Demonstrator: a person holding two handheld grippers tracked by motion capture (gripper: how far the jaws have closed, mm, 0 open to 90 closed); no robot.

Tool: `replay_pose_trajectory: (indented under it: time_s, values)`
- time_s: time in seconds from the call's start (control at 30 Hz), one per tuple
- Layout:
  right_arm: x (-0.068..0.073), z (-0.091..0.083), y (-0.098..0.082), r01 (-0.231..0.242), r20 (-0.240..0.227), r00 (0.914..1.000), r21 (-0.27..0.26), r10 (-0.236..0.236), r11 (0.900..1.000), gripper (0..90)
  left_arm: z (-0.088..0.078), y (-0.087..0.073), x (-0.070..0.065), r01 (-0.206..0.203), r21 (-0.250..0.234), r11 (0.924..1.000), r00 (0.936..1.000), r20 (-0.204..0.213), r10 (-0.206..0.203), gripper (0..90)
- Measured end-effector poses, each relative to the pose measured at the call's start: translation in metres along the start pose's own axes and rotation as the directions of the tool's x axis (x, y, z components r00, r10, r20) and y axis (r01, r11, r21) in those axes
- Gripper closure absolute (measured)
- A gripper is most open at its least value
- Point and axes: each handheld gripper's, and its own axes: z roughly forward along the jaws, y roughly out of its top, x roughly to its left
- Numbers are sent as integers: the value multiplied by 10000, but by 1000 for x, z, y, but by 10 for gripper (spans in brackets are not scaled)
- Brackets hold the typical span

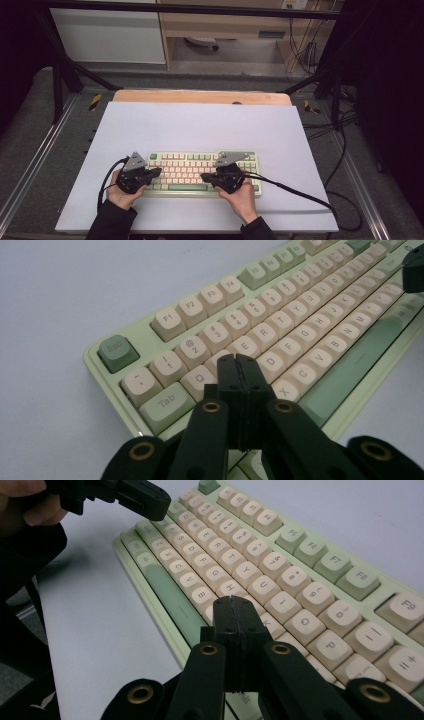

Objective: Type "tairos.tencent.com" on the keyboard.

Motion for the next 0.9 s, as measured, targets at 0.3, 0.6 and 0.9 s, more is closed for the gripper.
replay_pose_trajectory:
  time_s: [0.3,0.6,0.9]
  values:
    - [6,21,7,30,-30,10000,174,-30,9998,900,1,-1,0,5,11,10000,10000,32,-5,900]
    - [6,35,4,143,-60,9999,439,-140,9989,900,2,-1,0,-1,6,10000,10000,52,1,900]
    - [6,39,2,201,-26,9998,518,-200,9985,900,2,-1,0,2,1,10000,10000,51,-2,900]
